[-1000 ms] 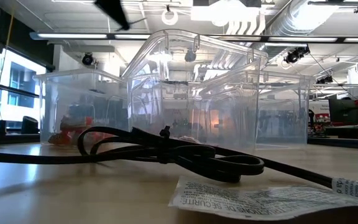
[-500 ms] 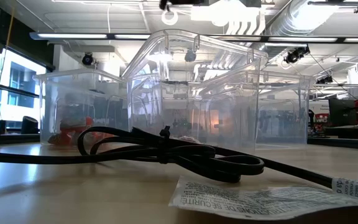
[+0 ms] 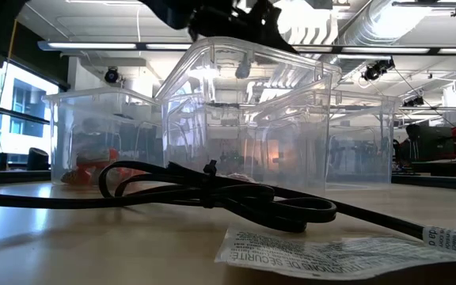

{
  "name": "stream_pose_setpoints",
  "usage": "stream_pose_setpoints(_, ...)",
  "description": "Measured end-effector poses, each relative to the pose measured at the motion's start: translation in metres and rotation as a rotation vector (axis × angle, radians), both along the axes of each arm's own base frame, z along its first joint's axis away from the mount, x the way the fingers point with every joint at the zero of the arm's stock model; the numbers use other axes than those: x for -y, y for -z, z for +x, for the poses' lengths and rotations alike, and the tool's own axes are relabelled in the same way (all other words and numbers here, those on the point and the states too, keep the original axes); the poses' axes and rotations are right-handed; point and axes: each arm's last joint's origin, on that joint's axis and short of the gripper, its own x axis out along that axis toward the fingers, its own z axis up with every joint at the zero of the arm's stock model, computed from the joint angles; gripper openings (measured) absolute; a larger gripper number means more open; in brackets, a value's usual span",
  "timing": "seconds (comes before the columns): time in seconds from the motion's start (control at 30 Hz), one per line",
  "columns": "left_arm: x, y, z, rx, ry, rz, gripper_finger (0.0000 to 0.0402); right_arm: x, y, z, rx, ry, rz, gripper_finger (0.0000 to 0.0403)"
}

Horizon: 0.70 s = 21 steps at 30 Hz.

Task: Sort candy
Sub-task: Put the blue candy into the right transparent bin

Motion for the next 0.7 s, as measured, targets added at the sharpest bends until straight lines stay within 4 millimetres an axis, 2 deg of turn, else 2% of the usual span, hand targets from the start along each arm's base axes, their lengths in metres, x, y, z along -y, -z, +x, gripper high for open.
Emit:
stream_pose_setpoints(0.17,-0.005,0.006,0.012,-0.074,-0.023,-0.047,0.0126,0.0,0.003,0.0,-0.026,0.0,0.036,0.0193)
stream_pose_setpoints(0.37,0.0,-0.012,0.005,-0.143,-0.02,-0.066,0.0201,0.0,0.007,0.0,-0.061,0.002,0.049,0.0193)
stream_pose_setpoints(0.53,0.015,-0.041,-0.026,-0.295,-0.008,-0.106,0.0237,0.0,0.007,0.0,-0.061,0.002,0.048,0.0193)
stream_pose_setpoints(0.7,0.043,-0.064,-0.078,-0.529,-0.038,-0.18,0.0244,0.0,0.008,0.0,-0.076,0.002,0.036,0.0193)
